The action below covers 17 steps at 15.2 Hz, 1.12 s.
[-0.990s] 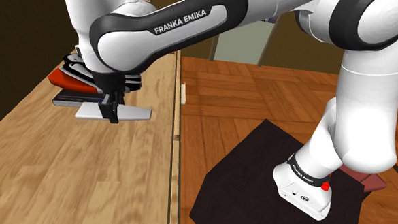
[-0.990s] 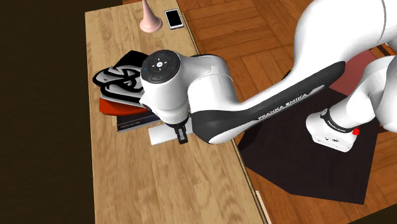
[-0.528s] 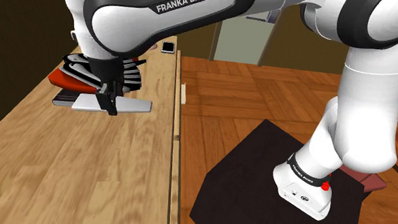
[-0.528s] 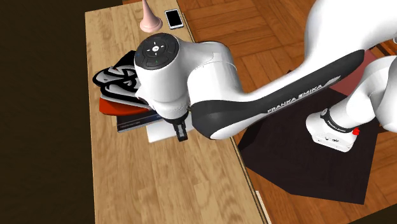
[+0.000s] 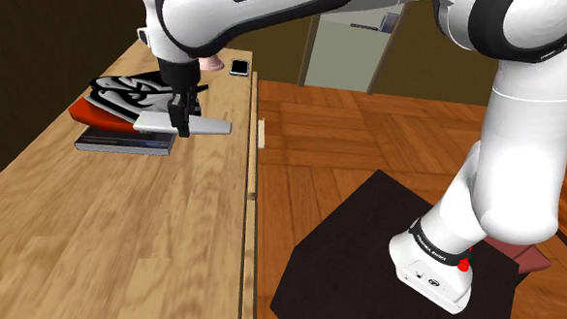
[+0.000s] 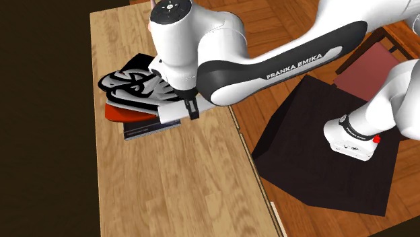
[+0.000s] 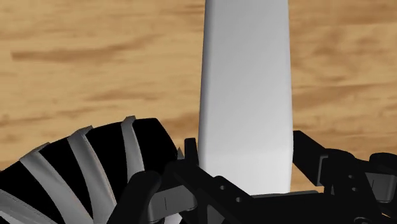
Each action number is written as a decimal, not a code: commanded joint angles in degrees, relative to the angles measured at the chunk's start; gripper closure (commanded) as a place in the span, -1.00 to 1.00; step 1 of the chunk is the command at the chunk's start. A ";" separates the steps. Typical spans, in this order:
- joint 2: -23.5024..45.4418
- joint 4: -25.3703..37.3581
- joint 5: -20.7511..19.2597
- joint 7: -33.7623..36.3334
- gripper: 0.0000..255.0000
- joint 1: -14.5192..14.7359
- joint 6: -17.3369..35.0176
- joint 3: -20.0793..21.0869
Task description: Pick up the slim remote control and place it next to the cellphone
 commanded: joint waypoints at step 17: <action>9.78 16.60 1.15 -20.42 1.00 -13.57 -6.58 -5.51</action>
